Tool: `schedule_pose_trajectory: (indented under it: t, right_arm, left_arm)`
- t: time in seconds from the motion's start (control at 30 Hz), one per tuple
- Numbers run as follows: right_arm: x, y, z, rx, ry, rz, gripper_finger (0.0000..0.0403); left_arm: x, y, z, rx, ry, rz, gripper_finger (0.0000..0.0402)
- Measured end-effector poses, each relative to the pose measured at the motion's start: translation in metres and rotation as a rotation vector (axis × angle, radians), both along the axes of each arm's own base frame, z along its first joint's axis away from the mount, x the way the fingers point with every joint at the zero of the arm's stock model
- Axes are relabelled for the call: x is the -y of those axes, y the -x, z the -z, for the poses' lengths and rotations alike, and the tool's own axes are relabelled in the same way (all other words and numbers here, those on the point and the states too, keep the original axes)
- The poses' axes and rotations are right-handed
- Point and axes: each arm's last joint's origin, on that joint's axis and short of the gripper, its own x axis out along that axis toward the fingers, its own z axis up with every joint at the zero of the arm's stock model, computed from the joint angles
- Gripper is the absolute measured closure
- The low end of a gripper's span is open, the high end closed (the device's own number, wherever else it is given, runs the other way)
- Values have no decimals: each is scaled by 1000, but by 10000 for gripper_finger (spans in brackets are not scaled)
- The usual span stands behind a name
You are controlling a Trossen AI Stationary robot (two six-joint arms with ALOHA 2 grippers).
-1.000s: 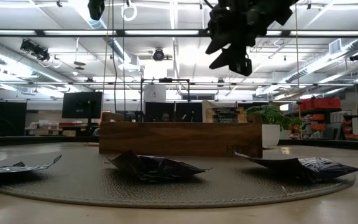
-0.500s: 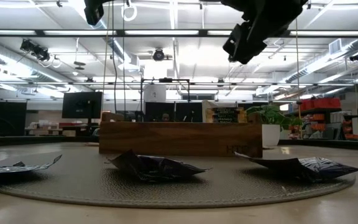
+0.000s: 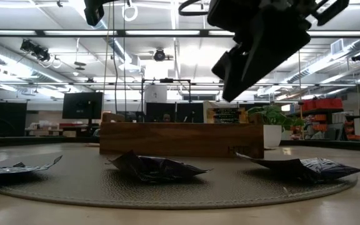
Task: Pick & Place Tea
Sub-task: Put the purple tea bag into the middle section of the wooden organizer
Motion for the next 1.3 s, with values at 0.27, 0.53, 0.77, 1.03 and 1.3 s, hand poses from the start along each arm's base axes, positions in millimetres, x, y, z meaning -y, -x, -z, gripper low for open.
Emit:
schedule_pose_trajectory:
  t: [0.27, 0.53, 0.77, 1.03, 1.3]
  right_arm:
    - [-16, -7, 30, -41, -2, -72, 166]
    - [-29, -10, 43, 10, 57, -137, 173]
    - [-30, -11, 54, -3, 112, -160, 174]
    - [-30, -11, 62, -21, 133, -174, 198]
    - [-29, -10, 63, -27, 149, -180, 302]
  left_arm:
    - [0, 1, 3, -31, -3, 1, 262]
    - [0, 1, 4, -40, 6, 0, 262]
    - [0, 1, 5, -48, 22, -3, 262]
    - [0, 1, 5, -49, 22, -3, 262]
    - [0, 1, 5, -49, 21, -4, 262]
